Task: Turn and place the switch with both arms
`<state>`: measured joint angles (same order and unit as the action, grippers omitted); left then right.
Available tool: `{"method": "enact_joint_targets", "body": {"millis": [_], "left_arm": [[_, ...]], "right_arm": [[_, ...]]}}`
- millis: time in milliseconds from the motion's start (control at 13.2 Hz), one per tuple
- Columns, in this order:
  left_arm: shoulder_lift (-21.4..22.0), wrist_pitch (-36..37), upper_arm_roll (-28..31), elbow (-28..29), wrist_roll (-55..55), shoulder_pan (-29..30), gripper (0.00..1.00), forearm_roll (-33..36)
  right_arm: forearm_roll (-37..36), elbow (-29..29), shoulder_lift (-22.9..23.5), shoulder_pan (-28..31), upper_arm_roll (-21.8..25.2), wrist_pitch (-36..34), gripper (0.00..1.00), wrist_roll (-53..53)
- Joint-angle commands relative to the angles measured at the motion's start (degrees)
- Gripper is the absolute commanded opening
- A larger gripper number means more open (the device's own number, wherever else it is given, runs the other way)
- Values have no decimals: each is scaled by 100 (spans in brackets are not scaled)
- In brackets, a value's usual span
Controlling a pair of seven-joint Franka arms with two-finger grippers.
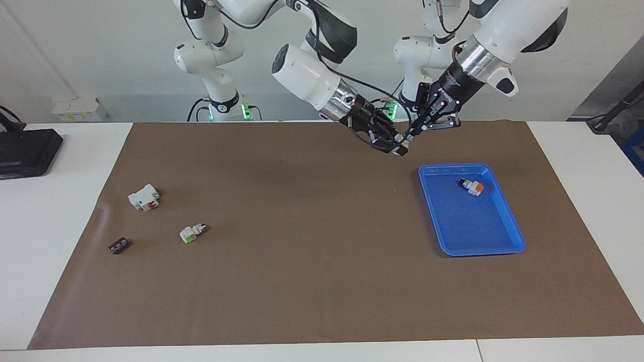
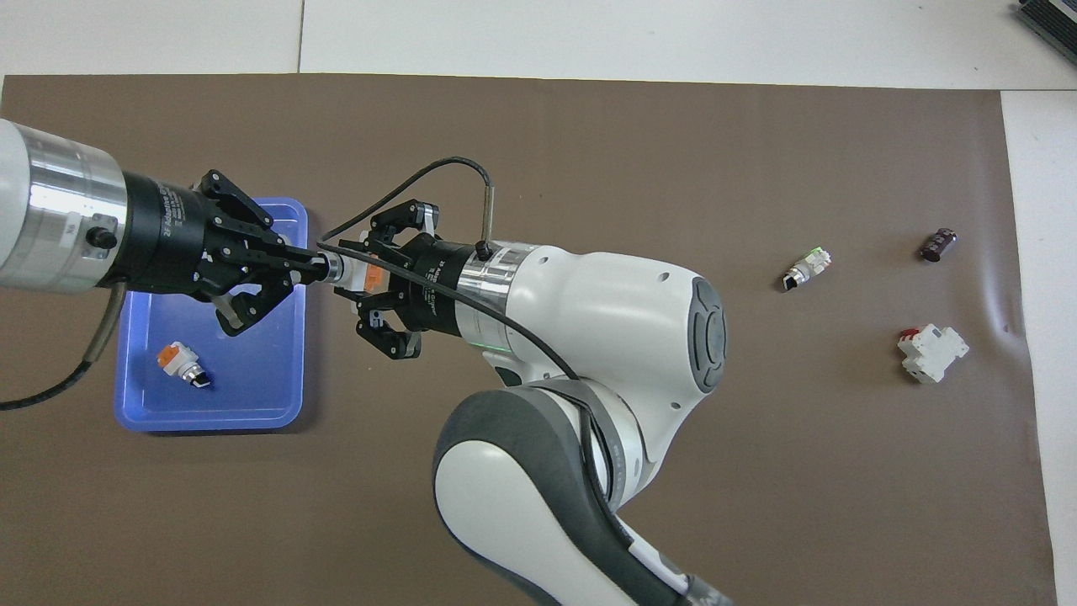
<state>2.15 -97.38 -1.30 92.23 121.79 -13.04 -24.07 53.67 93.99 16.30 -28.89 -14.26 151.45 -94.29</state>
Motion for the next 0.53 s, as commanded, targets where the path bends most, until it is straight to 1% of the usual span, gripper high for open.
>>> {"method": "enact_joint_targets", "body": {"millis": [0, 152, 455], "left_arm": [[233, -44, 7, 322, -225, -94, 0, -1], [233, -105, 7, 322, -497, -68, 0, -1], [233, -325, 7, 366, -1638, -24, 0, -1]], "right_arm": [[-14, -39, 14, 32, -16, 77, 0, 113], [-6, -39, 14, 32, -16, 77, 0, 113], [-14, -39, 14, 32, -16, 77, 0, 113]]}}
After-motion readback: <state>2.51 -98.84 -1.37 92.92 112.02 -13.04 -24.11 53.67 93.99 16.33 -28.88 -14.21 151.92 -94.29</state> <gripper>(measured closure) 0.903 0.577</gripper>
